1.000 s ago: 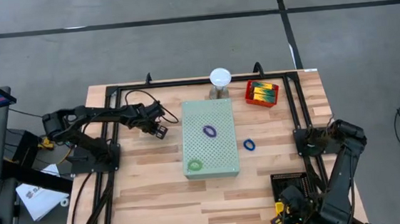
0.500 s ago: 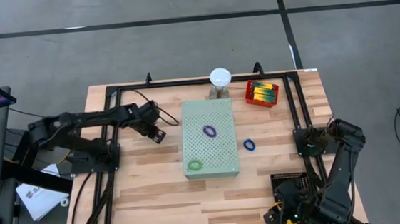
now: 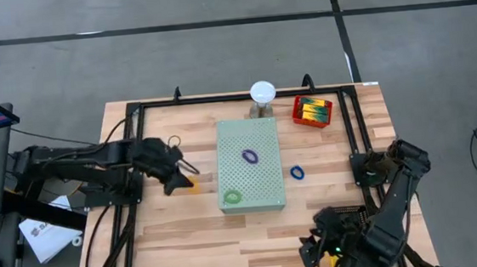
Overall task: Pick & Place Office Desk Supplies
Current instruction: Put the yellow spring keychain into the yellow bin
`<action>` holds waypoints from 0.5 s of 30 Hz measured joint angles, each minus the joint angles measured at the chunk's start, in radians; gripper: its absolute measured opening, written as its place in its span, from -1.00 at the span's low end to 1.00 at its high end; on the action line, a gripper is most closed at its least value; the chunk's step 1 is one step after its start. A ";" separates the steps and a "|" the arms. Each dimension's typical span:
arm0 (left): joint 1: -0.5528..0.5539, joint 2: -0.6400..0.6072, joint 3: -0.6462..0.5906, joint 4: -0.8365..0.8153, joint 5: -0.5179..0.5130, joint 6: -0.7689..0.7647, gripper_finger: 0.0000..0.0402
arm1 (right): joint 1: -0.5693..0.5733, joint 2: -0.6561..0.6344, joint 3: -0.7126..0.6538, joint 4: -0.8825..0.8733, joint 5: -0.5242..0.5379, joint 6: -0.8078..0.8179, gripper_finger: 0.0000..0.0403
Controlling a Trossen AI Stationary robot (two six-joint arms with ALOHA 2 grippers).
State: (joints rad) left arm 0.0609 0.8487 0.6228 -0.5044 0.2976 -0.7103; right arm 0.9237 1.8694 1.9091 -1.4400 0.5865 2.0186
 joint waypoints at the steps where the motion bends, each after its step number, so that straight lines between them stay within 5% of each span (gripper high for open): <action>1: -0.032 -0.018 0.001 0.041 0.000 -0.027 -0.98 | -0.011 0.000 0.000 0.005 0.015 -0.023 -0.02; 7: -0.205 -0.038 0.002 0.359 -0.068 -0.147 -0.98 | -0.099 0.000 0.000 0.068 0.101 -0.178 -0.02; 15: -0.350 0.100 0.003 0.753 -0.248 -0.206 -0.98 | -0.221 0.000 0.000 0.318 0.208 -0.512 -0.02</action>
State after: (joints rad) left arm -0.2892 0.9483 0.6254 0.2481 0.0497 -0.9158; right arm 0.7027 1.8698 1.9091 -1.1219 0.7950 1.5068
